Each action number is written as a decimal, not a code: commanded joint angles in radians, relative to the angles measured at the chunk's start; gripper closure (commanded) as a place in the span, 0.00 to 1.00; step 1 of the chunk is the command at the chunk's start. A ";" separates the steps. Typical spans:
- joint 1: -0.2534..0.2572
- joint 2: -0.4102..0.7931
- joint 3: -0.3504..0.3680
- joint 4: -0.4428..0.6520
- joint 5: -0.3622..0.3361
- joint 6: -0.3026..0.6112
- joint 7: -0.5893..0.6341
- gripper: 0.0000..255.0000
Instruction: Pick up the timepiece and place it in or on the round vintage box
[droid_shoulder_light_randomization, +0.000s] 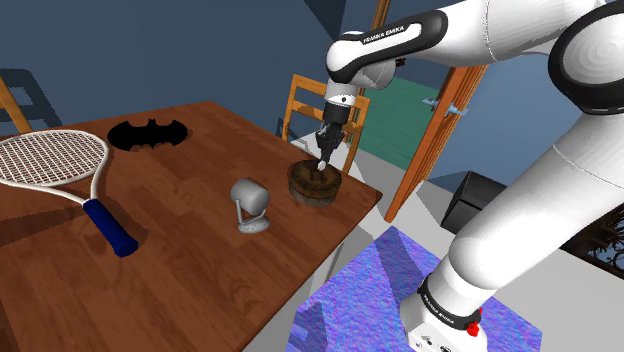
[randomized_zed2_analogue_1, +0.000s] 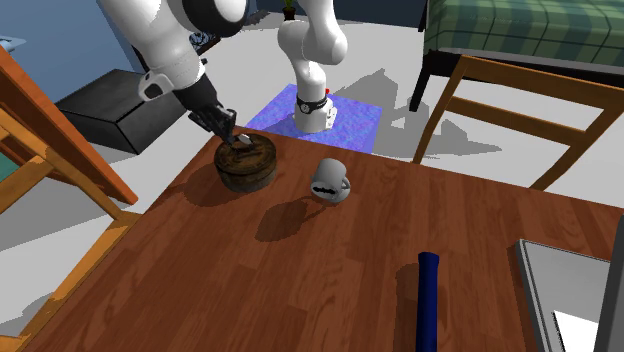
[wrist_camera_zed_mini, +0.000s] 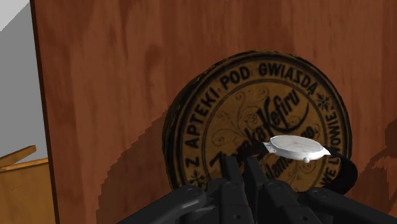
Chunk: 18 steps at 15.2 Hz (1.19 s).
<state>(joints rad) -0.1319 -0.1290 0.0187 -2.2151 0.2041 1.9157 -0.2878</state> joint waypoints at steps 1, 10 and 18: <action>0.000 0.003 0.000 -0.004 0.000 0.007 -0.002 1.00; 0.000 0.002 0.000 -0.004 0.000 0.007 -0.002 0.00; -0.010 -0.010 -0.013 0.109 -0.013 -0.120 0.004 0.00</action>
<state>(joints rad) -0.1417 -0.1420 0.0069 -2.1247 0.1928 1.8126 -0.2858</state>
